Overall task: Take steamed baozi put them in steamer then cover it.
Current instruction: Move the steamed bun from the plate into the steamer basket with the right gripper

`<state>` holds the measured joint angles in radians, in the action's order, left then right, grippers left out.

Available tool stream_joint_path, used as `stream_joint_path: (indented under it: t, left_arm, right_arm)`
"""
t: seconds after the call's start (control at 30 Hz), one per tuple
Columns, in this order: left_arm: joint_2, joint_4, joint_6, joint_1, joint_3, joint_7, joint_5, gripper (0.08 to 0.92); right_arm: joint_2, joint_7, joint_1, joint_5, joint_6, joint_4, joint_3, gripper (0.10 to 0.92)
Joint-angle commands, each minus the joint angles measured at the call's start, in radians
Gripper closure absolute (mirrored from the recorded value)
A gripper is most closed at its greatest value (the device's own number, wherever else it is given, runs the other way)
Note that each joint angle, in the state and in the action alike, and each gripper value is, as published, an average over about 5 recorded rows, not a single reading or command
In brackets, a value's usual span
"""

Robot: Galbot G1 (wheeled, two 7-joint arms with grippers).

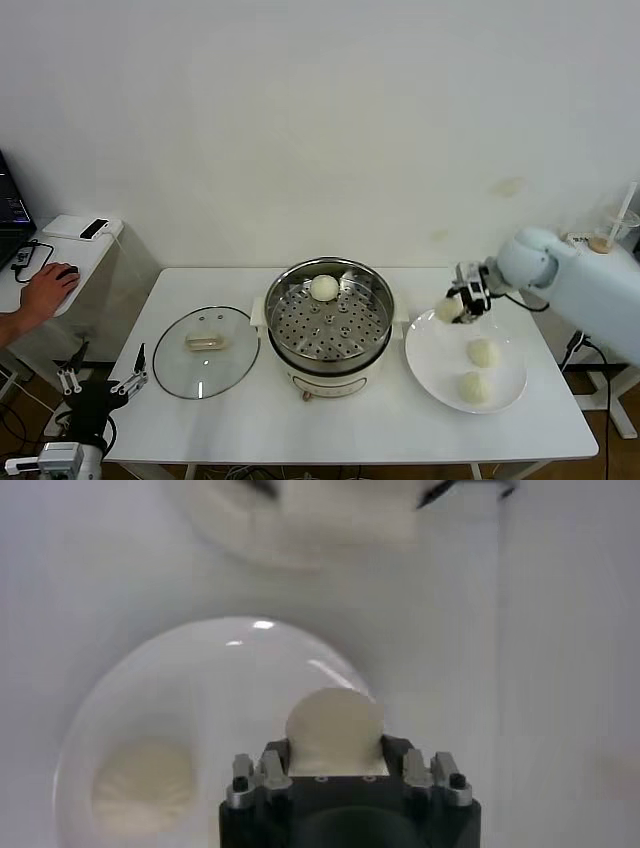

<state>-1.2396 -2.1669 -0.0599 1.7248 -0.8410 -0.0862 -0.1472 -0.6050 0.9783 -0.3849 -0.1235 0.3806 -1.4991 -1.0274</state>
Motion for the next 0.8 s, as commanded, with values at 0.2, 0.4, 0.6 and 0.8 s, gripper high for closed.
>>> stream_joint_path:
  t: [0.2,0.4,0.6,0.8]
  left_arm:
    - [0.003,0.004,0.001,0.000,-0.004,0.000,-0.002,0.177]
    - [-0.004,0.004,0.001,0.001,-0.011,0.000,-0.001,0.177]
    - [-0.011,-0.002,0.002,0.002,-0.019,0.000,0.000,0.177]
    - [-0.019,-0.011,0.001,0.003,-0.026,0.000,0.000,0.177]
  right_arm:
    - [-0.204,-0.098,-0.293,-0.309,0.137,-0.116,-0.168,0.444]
    - [-0.369,-0.161,-0.229,-0.371,0.199,-0.061,-0.163,0.440]
    - [-0.524,-0.197,-0.148,-0.403,0.236,0.054,-0.168,0.440]
    - [-0.615,-0.214,-0.078,-0.407,0.258,0.137,-0.173,0.440]
